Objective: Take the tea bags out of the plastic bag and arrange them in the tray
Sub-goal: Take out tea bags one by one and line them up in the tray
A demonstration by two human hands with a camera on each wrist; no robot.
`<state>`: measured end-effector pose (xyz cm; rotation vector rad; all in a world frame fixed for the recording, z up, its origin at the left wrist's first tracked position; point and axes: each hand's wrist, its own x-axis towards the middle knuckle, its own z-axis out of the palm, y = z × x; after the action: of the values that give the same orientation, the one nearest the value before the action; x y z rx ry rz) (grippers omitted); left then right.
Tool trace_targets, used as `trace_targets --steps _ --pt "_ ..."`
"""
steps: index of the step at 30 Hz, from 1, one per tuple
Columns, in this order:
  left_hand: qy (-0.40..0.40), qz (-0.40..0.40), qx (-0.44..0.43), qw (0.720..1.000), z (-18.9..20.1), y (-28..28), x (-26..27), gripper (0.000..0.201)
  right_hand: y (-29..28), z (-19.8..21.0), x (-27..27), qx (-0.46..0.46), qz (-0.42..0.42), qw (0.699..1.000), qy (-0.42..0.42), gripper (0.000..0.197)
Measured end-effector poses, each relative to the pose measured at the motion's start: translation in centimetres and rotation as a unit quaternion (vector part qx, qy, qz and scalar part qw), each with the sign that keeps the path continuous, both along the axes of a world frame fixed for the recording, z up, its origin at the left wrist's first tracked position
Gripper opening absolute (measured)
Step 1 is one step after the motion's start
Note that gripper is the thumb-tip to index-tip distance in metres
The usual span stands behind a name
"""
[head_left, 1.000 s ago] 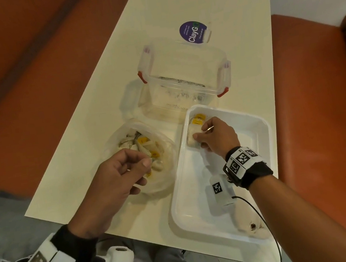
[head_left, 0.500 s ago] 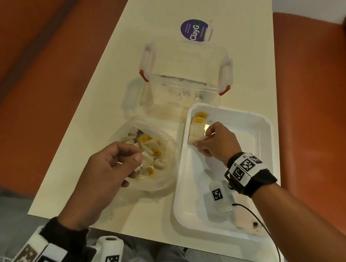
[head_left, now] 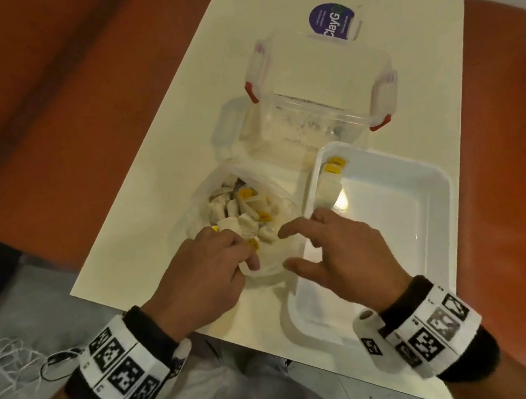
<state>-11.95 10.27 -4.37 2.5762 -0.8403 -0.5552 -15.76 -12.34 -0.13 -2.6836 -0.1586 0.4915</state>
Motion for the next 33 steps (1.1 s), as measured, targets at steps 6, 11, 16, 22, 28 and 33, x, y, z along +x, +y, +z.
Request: trace_targets --steps 6,11,16,22,28,33 --pt "0.058 0.003 -0.028 0.998 1.0 0.1 1.9 0.021 3.8 -3.2 -0.4 -0.117 0.068 0.989 -0.059 0.024" --pt "0.001 -0.131 0.074 0.989 0.7 -2.8 5.0 0.04 3.5 -3.1 -0.7 -0.102 0.053 0.99 -0.079 0.008" --pt "-0.032 -0.262 0.183 0.947 -0.2 -5.5 6.0 0.052 3.0 -2.6 -0.8 -0.102 0.045 0.992 -0.054 0.009" --pt "-0.067 -0.253 0.184 0.947 -1.1 -4.7 6.6 0.029 2.7 -2.8 -0.7 -0.07 0.036 0.996 -0.028 0.011" --pt "-0.074 -0.263 0.156 0.949 -1.5 -3.5 6.5 0.036 2.8 -2.3 -0.7 -0.041 0.022 0.999 -0.002 0.02" --pt "-0.092 -0.28 0.142 0.945 -2.3 -3.8 5.8 0.033 2.9 -2.0 -0.6 -0.054 0.021 0.997 0.04 0.026"
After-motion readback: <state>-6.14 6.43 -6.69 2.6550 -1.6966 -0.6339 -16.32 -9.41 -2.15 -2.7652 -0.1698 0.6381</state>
